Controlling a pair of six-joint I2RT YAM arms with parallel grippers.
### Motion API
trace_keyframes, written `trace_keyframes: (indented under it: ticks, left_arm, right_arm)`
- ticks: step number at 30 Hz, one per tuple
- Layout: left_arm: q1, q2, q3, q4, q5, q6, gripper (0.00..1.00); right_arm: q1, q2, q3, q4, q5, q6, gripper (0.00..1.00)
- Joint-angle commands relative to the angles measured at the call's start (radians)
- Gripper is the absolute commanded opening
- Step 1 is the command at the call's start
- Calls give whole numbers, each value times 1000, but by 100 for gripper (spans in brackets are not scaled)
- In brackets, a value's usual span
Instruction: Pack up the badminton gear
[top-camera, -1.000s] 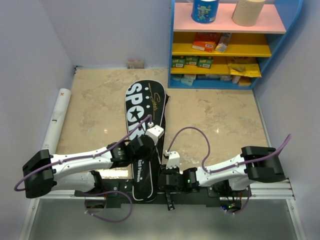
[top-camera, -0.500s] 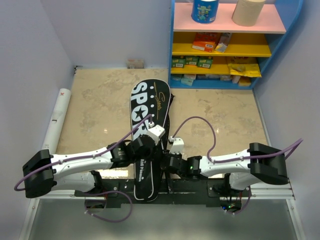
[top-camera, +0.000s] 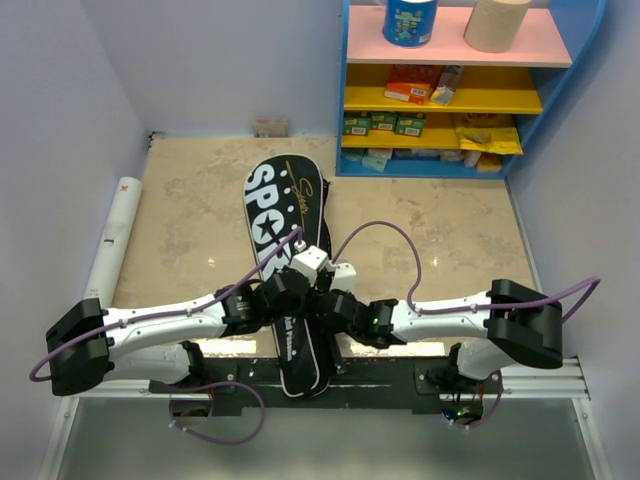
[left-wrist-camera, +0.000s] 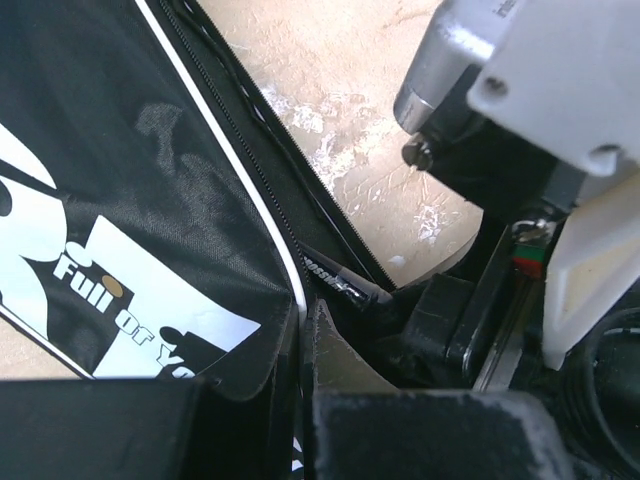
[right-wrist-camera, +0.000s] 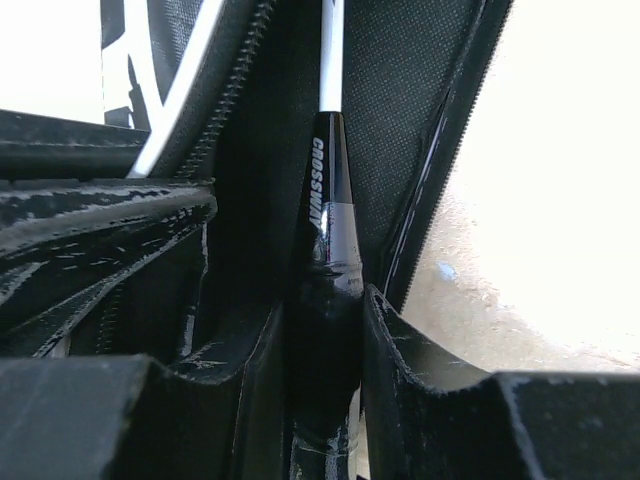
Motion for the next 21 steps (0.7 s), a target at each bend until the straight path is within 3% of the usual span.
trace_keyframes:
  ticks: [1, 7, 10, 17, 21]
  left_arm:
    - [-28, 0, -3, 70, 95, -6, 0]
    - [-28, 15, 1, 65, 61, 0, 0]
    - [-28, 21, 9, 59, 49, 7, 0]
    - [-27, 31, 21, 50, 24, 17, 0]
    - [-27, 27, 24, 45, 16, 20, 0]
  right_arm:
    - [-34, -2, 48, 140, 59, -22, 27]
    - [-34, -45, 3, 123, 23, -14, 64]
    - [-34, -91, -17, 88, 14, -8, 74]
    - [-34, -321, -124, 22, -59, 25, 73]
    - [-33, -430, -198, 10, -164, 38, 54]
